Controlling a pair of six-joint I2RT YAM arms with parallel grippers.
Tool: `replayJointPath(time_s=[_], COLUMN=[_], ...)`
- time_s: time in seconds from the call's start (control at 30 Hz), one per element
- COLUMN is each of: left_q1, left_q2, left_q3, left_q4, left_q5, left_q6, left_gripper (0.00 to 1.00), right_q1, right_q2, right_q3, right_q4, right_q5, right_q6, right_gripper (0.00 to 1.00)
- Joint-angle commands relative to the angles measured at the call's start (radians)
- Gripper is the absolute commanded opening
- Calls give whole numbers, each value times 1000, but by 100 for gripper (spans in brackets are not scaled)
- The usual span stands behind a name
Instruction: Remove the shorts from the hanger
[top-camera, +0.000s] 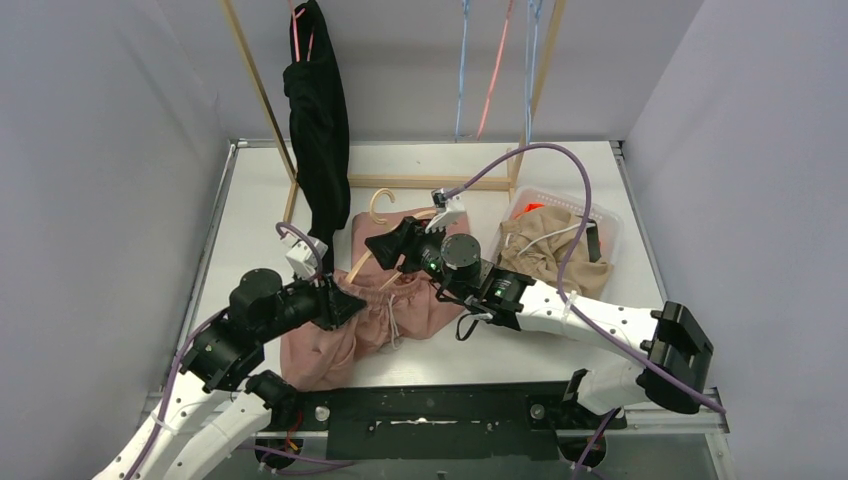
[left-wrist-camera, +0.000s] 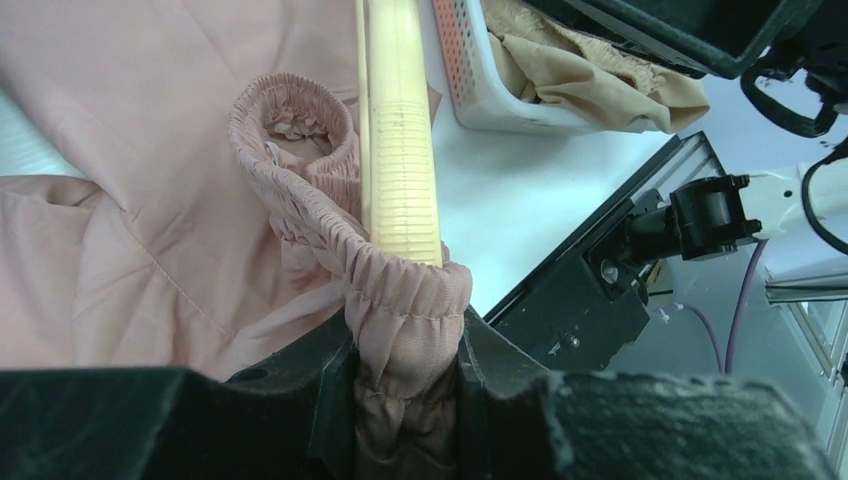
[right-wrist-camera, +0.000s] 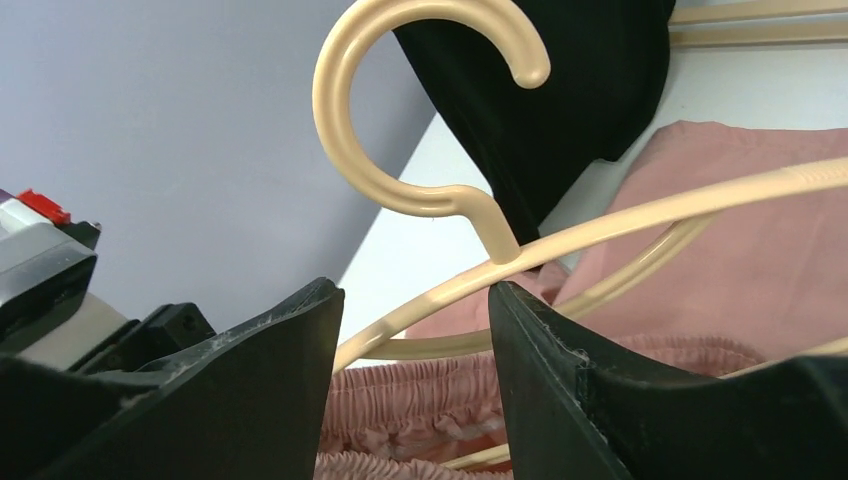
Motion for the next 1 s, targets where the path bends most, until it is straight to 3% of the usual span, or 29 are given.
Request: replayJointPath(time_s=[0.0, 0.13, 0.33, 0.43, 0.6, 0.67, 0.77, 0.97], left_q1=[-2, -1, -1, -2, -1, -2, -2, -1], left_q2=[-9, -12, -15, -18, -16, -14, -15, -26], left_q3=[15, 5, -7, -6, -1, -1, -1, -29], left_q4=[121, 133, 145, 139, 106, 97, 89, 92], left_q5=[34, 46, 68, 59, 27, 32, 34, 13], left_q6=[1, -2, -2, 3, 8, 6, 3, -14], left_gripper=[0, 0, 0, 0, 0, 0, 2, 11], right_q1=[10, 8, 10, 17, 16, 19, 20, 20], right_q2=[21, 55, 100, 106, 77, 53, 8, -93], right_q3=[2, -24, -60, -81, -170, -177, -141, -255], right_q4=[158, 228, 385, 431, 526, 486, 337, 390], right_q5=[5, 42, 34, 59, 117, 154, 199, 284], right_q6=[88, 176, 275, 300, 357, 324, 278, 274], right_gripper=[55, 45, 43, 26, 12, 5, 4, 0])
